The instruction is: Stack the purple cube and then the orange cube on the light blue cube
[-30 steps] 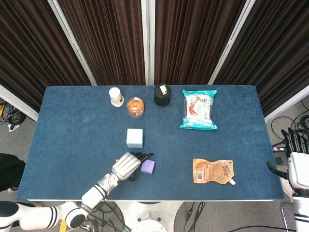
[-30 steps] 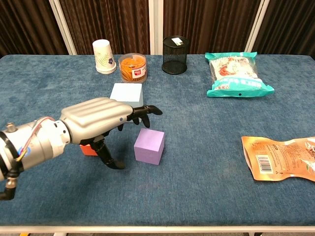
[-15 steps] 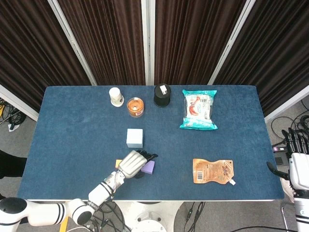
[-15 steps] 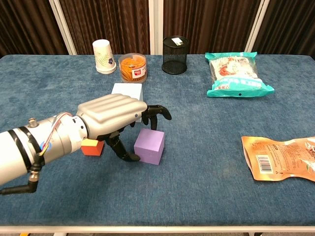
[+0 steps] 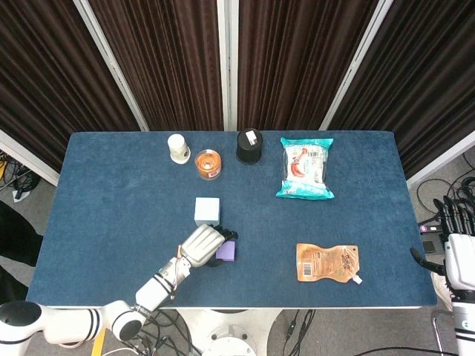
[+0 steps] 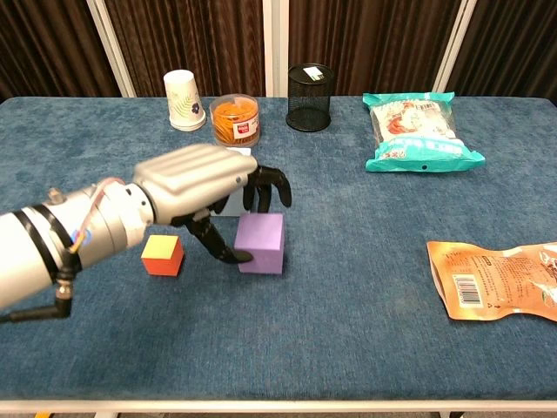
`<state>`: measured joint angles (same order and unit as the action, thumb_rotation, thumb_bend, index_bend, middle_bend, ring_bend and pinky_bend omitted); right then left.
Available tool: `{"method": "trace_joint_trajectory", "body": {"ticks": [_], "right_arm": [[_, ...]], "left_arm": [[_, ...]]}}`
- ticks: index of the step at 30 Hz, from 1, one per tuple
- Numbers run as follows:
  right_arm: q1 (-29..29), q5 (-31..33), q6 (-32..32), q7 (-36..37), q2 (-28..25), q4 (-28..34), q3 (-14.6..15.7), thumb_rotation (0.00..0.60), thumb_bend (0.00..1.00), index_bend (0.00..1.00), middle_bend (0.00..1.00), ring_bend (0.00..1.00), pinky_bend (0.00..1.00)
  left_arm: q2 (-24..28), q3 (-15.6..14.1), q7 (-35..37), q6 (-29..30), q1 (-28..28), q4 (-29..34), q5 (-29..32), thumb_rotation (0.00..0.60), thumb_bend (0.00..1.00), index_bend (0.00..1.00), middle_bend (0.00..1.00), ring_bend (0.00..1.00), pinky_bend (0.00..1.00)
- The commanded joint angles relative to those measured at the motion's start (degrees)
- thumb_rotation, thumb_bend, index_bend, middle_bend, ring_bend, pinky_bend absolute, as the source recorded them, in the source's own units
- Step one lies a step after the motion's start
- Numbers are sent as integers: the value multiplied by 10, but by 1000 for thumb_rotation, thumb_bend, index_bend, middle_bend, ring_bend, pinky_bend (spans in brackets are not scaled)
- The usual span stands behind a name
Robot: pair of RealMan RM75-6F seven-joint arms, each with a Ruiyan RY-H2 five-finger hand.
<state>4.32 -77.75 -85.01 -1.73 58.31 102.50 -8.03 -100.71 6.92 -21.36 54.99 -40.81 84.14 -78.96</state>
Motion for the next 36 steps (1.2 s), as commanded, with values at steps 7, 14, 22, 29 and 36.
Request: {"method": "trace_joint_trajectory", "body": {"ticks": [7, 14, 22, 29, 36], "right_arm": [[-2, -8, -3, 8, 0, -2, 2, 600, 98, 0, 0, 0, 0], [3, -5, 8, 0, 2, -1, 3, 600, 99, 0, 0, 0, 0], [7, 4, 18, -8, 4, -1, 2, 600, 98, 0, 0, 0, 0], [6, 2, 14, -10, 2, 3, 2, 600, 98, 0, 0, 0, 0], [12, 8, 26, -8, 1, 4, 1, 600, 99, 0, 0, 0, 0]], "left_arm": [[129, 70, -32, -49, -25, 117, 132, 600, 309, 369, 621, 434, 566], [195, 107, -35, -79, -61, 154, 230, 600, 310, 369, 621, 438, 566], [206, 106, -25, -88, -93, 144, 280, 600, 309, 369, 621, 438, 566], [185, 65, -42, -76, -109, 104, 212, 600, 309, 369, 621, 438, 564], [170, 50, -16, -71, -120, 60, 146, 600, 309, 369, 621, 438, 562]]}}
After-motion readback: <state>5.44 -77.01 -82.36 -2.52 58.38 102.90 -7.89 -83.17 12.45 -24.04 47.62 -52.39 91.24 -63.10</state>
